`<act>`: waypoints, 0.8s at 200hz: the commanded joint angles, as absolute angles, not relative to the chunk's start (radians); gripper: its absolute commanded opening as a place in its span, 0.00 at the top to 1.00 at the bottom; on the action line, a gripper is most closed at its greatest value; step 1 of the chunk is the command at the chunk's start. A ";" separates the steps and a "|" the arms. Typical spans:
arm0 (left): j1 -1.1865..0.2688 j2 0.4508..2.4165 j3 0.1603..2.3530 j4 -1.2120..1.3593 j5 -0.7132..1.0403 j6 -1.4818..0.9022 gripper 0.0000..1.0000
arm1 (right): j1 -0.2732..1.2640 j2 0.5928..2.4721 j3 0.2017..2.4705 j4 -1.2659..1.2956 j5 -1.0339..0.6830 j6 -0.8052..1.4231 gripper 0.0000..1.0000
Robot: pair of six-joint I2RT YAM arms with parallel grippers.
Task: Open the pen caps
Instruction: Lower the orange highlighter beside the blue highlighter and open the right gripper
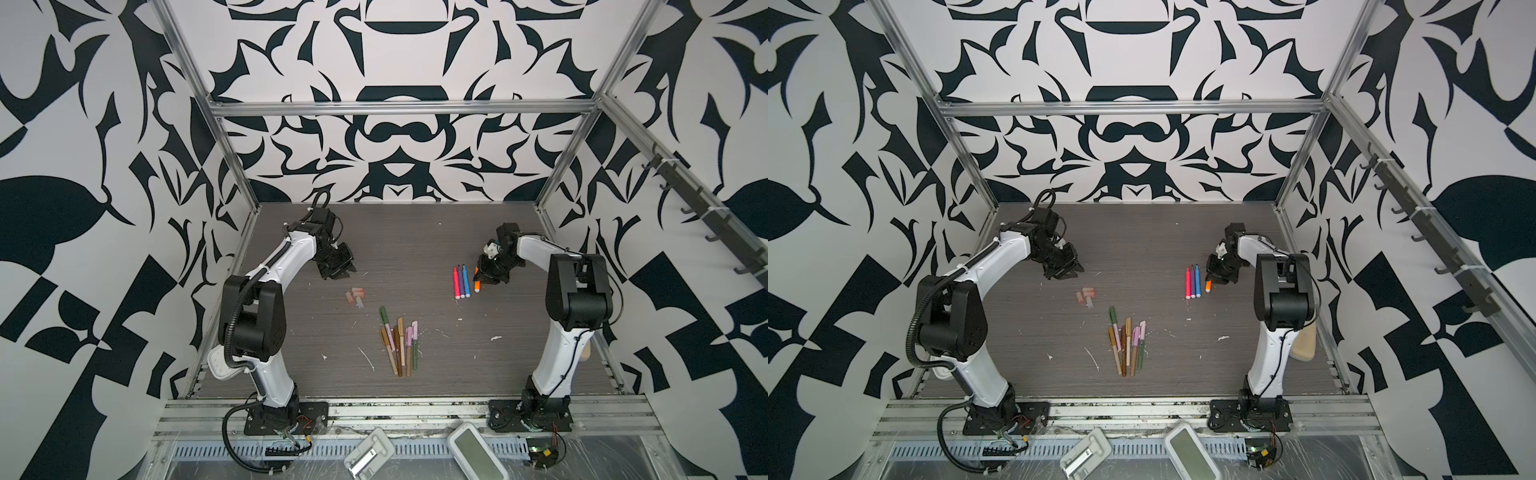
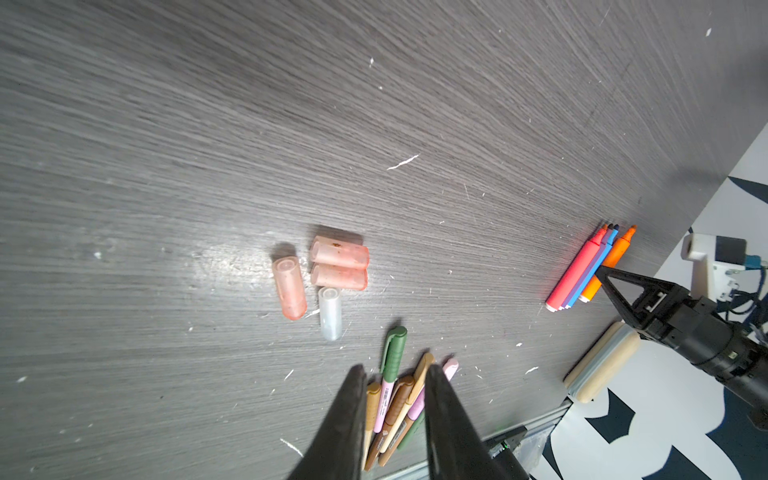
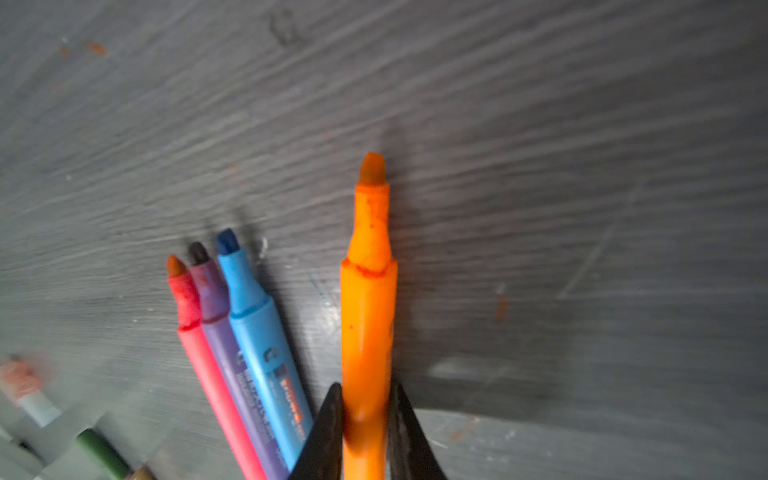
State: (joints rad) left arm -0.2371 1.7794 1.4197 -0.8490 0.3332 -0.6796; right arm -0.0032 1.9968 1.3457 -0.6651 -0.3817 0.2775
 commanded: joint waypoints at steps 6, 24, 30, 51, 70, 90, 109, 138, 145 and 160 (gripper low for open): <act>-0.224 1.746 1.410 -0.868 0.344 -0.666 0.72 | 0.014 2.022 1.353 -0.654 -0.467 0.259 0.79; -0.220 1.746 1.411 -0.869 0.346 -0.664 0.71 | 0.018 2.019 1.345 -0.649 -0.477 0.250 0.78; -0.219 1.746 1.411 -0.870 0.346 -0.664 0.72 | 0.020 2.016 1.340 -0.646 -0.479 0.246 0.78; -0.218 1.747 1.414 -0.871 0.350 -0.664 0.71 | 0.020 2.001 1.324 -0.635 -0.479 0.239 0.77; -0.217 1.752 1.416 -0.871 0.352 -0.665 0.71 | 0.020 1.987 1.311 -0.630 -0.466 0.234 0.76; -0.216 1.752 1.416 -0.868 0.354 -0.664 0.71 | 0.019 1.973 1.298 -0.632 -0.451 0.222 0.76; -0.217 1.752 1.414 -0.868 0.355 -0.664 0.71 | 0.020 1.965 1.284 -0.632 -0.455 0.204 0.76; -0.216 1.748 1.411 -0.868 0.356 -0.664 0.71 | 0.019 1.959 1.270 -0.631 -0.457 0.195 0.75; -0.217 1.747 1.411 -0.868 0.356 -0.664 0.71 | 0.019 1.958 1.269 -0.629 -0.457 0.195 0.75; -0.217 1.746 1.409 -0.868 0.356 -0.664 0.71 | 0.018 1.955 1.266 -0.627 -0.456 0.195 0.74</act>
